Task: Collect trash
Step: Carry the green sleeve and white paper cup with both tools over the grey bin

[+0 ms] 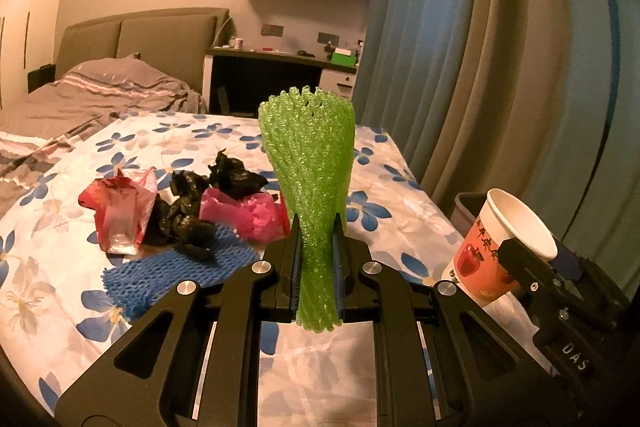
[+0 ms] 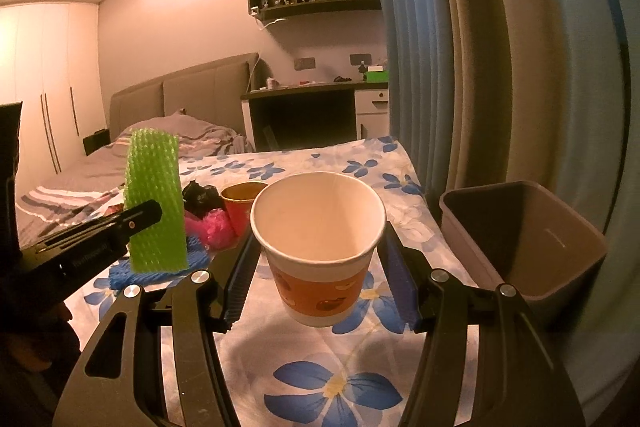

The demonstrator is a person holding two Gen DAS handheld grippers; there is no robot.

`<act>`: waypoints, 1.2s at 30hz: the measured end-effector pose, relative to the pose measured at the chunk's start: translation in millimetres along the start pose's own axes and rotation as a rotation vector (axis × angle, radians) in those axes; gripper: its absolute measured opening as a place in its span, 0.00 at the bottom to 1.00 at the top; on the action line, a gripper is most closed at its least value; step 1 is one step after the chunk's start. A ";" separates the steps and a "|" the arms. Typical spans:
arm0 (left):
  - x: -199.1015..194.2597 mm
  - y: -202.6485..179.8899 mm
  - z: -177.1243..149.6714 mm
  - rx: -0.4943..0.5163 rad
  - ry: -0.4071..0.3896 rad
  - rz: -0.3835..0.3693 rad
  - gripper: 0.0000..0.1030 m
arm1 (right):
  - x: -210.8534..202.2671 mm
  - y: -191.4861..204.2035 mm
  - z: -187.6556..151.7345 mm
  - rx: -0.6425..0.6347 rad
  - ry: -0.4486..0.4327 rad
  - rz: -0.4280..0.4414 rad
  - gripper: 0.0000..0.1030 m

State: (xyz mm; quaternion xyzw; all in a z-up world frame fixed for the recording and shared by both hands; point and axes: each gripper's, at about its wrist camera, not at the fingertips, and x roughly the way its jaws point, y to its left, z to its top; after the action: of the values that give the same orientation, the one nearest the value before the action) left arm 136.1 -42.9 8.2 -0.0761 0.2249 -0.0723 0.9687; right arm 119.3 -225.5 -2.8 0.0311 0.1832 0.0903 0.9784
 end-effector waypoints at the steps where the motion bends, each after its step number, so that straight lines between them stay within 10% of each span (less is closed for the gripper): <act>1: 0.3 -1.4 -0.2 0.002 0.000 -0.002 0.12 | -0.9 -1.8 0.0 0.002 -0.002 -0.002 0.57; 36: 38.1 -73.7 -14.3 0.081 0.044 -0.073 0.12 | -12.3 -60.9 -5.6 0.050 -0.022 -0.111 0.57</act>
State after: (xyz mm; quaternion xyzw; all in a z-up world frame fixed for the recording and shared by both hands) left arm 155.8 -123.2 -7.4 -0.0433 0.2400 -0.1182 0.9626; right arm 116.0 -287.4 -9.4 0.0463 0.1759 0.0308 0.9828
